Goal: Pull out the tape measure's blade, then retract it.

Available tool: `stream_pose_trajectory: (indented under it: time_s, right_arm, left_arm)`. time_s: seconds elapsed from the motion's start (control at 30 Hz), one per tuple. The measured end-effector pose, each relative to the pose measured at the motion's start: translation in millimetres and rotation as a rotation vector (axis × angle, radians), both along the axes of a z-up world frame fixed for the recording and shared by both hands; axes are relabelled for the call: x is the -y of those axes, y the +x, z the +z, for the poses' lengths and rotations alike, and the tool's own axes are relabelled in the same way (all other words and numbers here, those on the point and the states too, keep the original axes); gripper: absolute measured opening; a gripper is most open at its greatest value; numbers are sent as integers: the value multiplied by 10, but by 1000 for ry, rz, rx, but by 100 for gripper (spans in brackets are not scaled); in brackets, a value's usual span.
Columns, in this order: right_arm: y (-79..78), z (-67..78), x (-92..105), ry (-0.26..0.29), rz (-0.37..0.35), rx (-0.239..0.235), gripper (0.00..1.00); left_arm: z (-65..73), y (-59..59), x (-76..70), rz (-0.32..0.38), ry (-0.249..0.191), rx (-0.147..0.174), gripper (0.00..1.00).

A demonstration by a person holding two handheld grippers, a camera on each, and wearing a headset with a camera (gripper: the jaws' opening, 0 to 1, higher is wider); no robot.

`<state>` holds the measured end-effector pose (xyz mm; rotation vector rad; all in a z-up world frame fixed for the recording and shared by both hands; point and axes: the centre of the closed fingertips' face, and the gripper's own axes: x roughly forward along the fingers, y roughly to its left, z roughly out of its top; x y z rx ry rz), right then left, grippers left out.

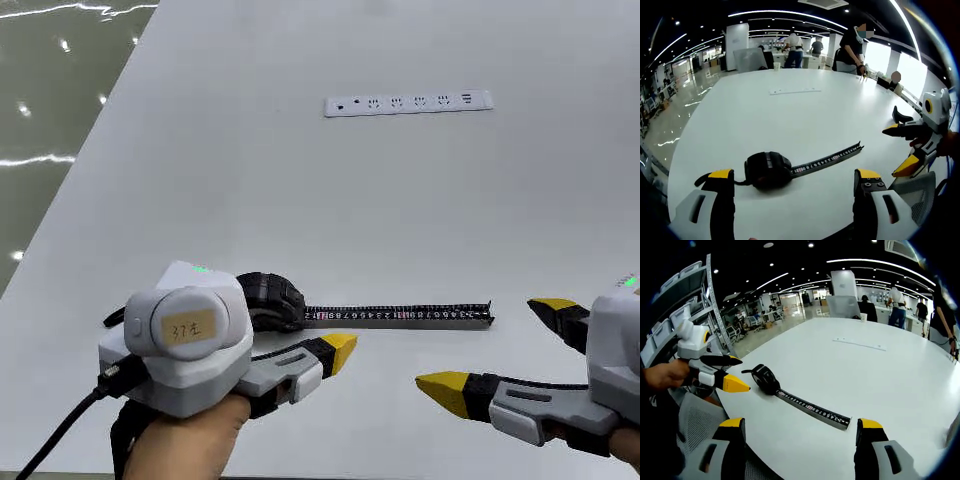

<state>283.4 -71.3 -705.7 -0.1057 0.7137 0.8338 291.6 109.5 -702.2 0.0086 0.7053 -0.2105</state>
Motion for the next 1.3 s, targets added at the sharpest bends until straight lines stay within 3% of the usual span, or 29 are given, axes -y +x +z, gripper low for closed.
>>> stream_pose_trajectory:
  time_s: [0.5, 0.77, 1.0, 1.3]
  right_arm:
    - [113, -127, 48, -38, 115, -5, 84]
    - [167, -192, 91, -78, 194, 2, 76]
    - [231, -277, 153, -128, 264, 9, 69]
    - [340, -390, 189, -168, 339, 19, 58]
  left_arm:
    - [-221, 119, -38, 32, 0, -23, 96]
    - [-346, 163, -106, 76, -17, -43, 94]
    - [-424, 219, -141, 120, -39, -45, 91]
    - [-518, 285, -225, 158, -38, -49, 86]
